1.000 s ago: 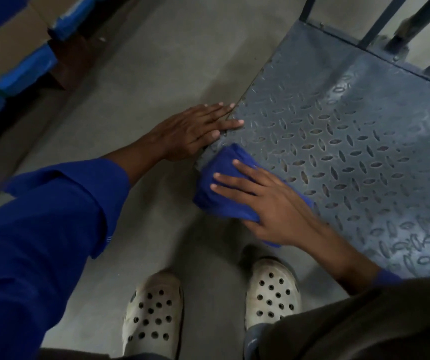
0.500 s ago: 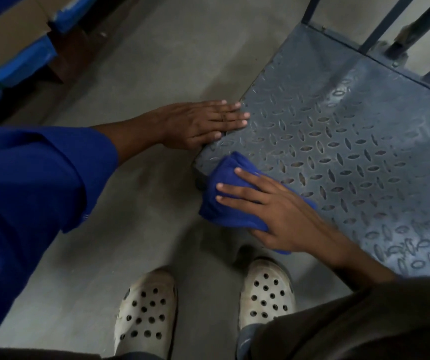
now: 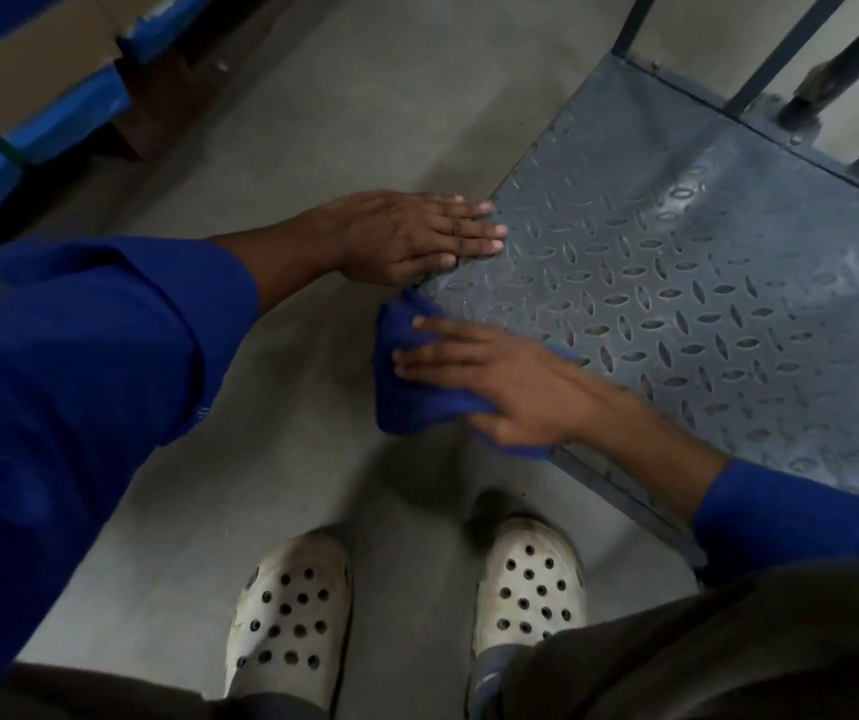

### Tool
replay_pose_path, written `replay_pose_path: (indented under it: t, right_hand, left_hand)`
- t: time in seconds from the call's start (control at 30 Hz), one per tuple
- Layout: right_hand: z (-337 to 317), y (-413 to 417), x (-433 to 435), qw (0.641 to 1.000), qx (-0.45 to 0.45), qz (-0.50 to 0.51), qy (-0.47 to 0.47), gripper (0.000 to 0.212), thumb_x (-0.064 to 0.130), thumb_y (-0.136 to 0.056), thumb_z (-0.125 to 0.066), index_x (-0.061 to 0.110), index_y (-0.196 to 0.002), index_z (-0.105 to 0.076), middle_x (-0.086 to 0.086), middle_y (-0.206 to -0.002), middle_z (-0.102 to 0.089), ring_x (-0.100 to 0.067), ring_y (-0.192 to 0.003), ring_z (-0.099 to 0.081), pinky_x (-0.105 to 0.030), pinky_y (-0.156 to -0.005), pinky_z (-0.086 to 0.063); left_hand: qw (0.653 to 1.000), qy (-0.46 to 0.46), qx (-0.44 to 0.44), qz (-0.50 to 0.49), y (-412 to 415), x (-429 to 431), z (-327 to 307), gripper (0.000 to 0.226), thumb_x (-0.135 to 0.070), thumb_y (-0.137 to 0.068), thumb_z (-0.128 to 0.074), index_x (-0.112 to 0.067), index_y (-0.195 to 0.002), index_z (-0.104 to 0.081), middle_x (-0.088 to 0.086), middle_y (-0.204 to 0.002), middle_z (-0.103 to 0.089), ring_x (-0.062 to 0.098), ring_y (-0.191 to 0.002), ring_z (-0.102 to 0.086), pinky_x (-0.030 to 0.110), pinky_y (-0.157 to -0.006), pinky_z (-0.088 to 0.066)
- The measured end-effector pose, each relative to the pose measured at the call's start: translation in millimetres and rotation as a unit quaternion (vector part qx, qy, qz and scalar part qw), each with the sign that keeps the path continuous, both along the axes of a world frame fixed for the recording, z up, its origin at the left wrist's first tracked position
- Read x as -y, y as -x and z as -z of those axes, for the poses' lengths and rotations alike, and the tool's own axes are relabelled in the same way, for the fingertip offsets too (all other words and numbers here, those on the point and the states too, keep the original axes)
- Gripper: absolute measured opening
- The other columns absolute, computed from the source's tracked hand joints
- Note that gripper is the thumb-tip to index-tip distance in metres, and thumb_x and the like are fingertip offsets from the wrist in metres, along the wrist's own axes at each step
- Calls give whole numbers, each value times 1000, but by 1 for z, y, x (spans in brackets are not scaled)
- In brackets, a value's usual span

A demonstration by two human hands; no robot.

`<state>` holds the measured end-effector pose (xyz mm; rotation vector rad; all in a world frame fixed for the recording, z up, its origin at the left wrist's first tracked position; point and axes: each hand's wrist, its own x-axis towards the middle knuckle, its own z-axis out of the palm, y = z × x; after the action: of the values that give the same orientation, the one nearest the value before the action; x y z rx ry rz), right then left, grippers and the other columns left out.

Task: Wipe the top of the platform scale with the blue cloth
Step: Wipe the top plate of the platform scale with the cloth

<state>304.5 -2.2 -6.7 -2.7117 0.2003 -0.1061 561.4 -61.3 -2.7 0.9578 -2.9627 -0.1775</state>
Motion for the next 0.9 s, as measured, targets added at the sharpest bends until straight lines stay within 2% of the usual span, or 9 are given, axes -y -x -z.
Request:
replay_pose_path:
  t: [0.1, 0.23, 0.33, 0.43, 0.5, 0.57, 0.73, 0.83, 0.9]
  right_hand:
    - [-4, -9, 4, 999, 21, 46, -13, 61, 19, -94, -65, 6, -153, -52, -13, -162, -47, -30, -156, -36, -50, -129, -28]
    - [2, -8, -11, 1000, -10, -27, 13, 67, 10, -84, -69, 4, -149, -57, -11, -157, -55, -32, -158, -33, -50, -130, -27]
    - [-3, -18, 0, 997, 31, 74, -7, 65, 16, -93, -66, 4, -154, -50, -12, -161, -49, -30, -155, -37, -49, -129, -28]
    - [3, -22, -15, 997, 5, 38, 62, 70, 22, -93, -64, 6, -158, -45, -11, -165, -44, -33, -160, -28, -51, -129, -26]
    - [1, -21, -12, 998, -3, 9, 69, 72, 19, -90, -65, 6, -158, -44, -11, -165, -43, -34, -160, -26, -51, -130, -25]
    - [-2, -26, -9, 997, 5, 46, 59, 72, 21, -91, -65, 6, -158, -45, -12, -164, -45, -34, -158, -30, -49, -131, -24]
    - [6, 2, -37, 995, -16, 52, 80, 73, 11, -85, -70, 6, -154, -51, -9, -162, -49, -33, -160, -26, -50, -128, -31]
    - [5, 55, -53, 993, -30, 90, 69, 80, 11, -85, -72, 7, -159, -43, -6, -168, -39, -29, -163, -19, -43, -132, -21]
    - [2, 78, -69, 991, -56, 103, 67, 83, 15, -88, -72, 10, -163, -36, -4, -171, -34, -26, -164, -14, -45, -131, -22]
  left_hand:
    - [1000, -10, -18, -10, 0, 0, 2, 53, -33, -116, -26, -18, -167, -30, 0, -176, -22, 21, -165, -12, 50, -132, -19]
    - [1000, 10, -11, -10, 0, 1, 4, 53, -30, -116, -27, -16, -167, -32, 1, -175, -26, 23, -164, -15, 50, -132, -21]
    - [1000, 15, -3, -8, 4, 0, -3, 54, -33, -116, -25, -15, -166, -33, 1, -174, -29, 23, -164, -17, 48, -132, -21]
    - [999, 41, -12, -7, 3, -2, -3, 52, -31, -116, -26, -15, -165, -37, 1, -171, -34, 25, -162, -24, 51, -127, -32]
    - [999, 42, -16, -15, 6, -3, -3, 52, -32, -116, -25, -17, -165, -36, -1, -171, -34, 24, -162, -25, 52, -118, -45]
    - [999, 47, -12, -19, 5, -3, -4, 53, -33, -116, -24, -19, -165, -34, -3, -171, -33, 24, -162, -25, 53, -113, -50]
    - [998, 62, -12, 1, 5, -3, -3, 51, -27, -116, -29, -12, -164, -37, 4, -170, -37, 30, -160, -28, 52, -123, -39]
    - [997, 71, -31, -4, 5, -3, 3, 50, -25, -116, -30, -12, -164, -37, 7, -169, -39, 35, -159, -30, 54, -124, -37]
    - [997, 64, -43, -11, 3, -5, 9, 50, -26, -117, -28, -14, -165, -35, 7, -170, -37, 34, -160, -27, 54, -123, -37]
